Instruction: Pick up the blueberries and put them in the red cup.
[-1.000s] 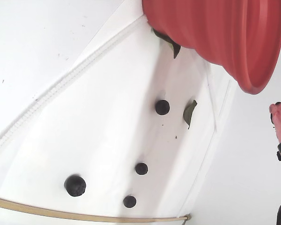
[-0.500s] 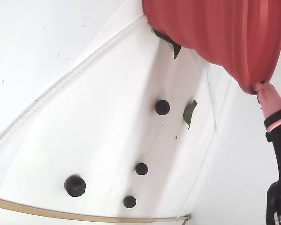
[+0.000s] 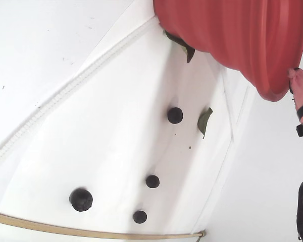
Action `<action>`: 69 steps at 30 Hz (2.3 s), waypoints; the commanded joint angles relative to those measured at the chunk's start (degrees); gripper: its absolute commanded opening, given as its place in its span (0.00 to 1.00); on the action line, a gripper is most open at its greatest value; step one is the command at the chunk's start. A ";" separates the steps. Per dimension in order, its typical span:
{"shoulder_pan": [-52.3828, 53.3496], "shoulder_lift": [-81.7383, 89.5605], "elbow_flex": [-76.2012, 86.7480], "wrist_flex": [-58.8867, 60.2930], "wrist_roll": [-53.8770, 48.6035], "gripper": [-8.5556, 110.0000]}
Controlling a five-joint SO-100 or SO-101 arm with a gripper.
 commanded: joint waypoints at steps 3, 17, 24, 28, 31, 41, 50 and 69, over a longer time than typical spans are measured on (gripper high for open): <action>-0.53 -0.09 -6.68 -2.37 0.18 0.18; 0.35 1.14 -6.94 -2.72 0.26 0.23; 1.49 5.45 -6.68 0.53 -0.44 0.22; 2.81 7.47 -6.59 2.11 -0.70 0.22; 3.87 8.88 -6.59 3.43 -0.97 0.22; 8.09 14.41 -3.52 7.12 -1.23 0.21; 12.22 16.52 -0.97 9.14 -0.88 0.21; 19.78 10.37 3.96 7.47 1.32 0.21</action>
